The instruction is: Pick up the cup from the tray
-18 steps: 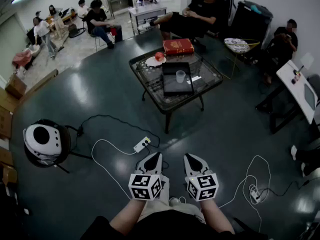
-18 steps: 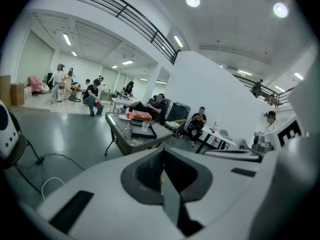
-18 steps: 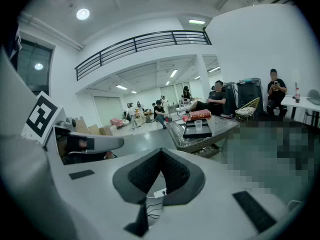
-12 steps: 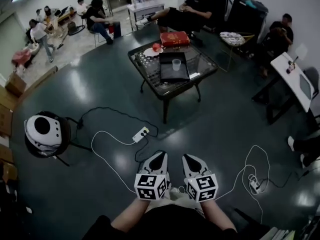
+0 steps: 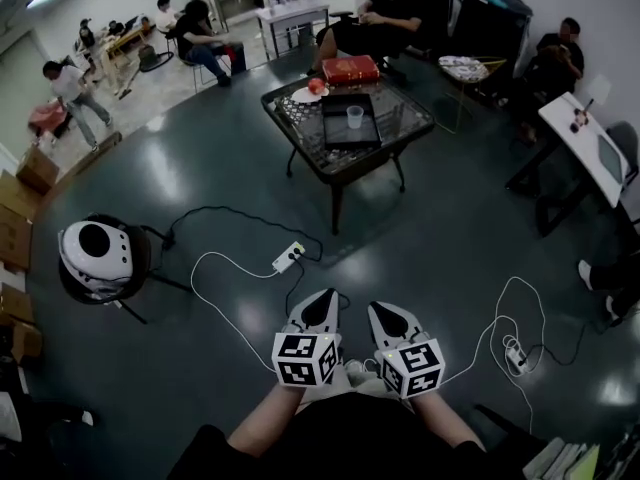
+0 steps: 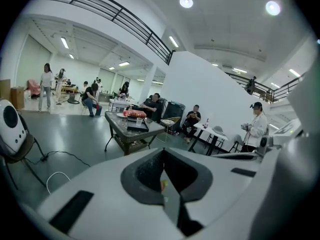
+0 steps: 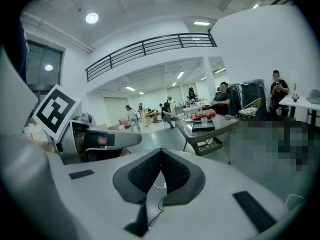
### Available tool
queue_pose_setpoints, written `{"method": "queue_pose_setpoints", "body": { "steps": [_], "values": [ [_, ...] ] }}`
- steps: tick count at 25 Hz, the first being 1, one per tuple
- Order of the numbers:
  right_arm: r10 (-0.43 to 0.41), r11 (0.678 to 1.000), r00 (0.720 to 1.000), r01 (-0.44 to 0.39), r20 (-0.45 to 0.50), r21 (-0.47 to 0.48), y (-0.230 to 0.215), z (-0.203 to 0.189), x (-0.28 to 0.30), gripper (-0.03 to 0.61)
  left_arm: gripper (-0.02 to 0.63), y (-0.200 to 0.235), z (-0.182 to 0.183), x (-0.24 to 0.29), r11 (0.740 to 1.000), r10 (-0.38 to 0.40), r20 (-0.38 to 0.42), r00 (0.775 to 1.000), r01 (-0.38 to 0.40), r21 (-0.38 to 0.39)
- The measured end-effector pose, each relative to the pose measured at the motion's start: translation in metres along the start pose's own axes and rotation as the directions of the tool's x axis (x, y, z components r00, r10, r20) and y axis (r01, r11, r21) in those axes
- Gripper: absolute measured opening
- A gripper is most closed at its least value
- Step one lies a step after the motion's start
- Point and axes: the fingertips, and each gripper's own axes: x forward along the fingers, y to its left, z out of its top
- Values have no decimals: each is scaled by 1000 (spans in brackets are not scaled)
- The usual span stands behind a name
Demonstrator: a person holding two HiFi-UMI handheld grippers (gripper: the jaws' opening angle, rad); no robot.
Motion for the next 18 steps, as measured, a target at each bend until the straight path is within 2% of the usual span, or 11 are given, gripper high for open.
{"method": "queue_pose_setpoints", "body": {
  "steps": [10, 18],
  "values": [
    [11, 1000, 1000, -11, 16, 24, -2, -6, -15, 11, 9, 10, -5, -26, 996, 83, 29, 996, -82, -18],
    [22, 999, 1000, -23, 9, 28, -13, -2, -10, 11, 9, 9, -1, -11, 995, 94, 22, 995, -94, -16]
  ]
}}
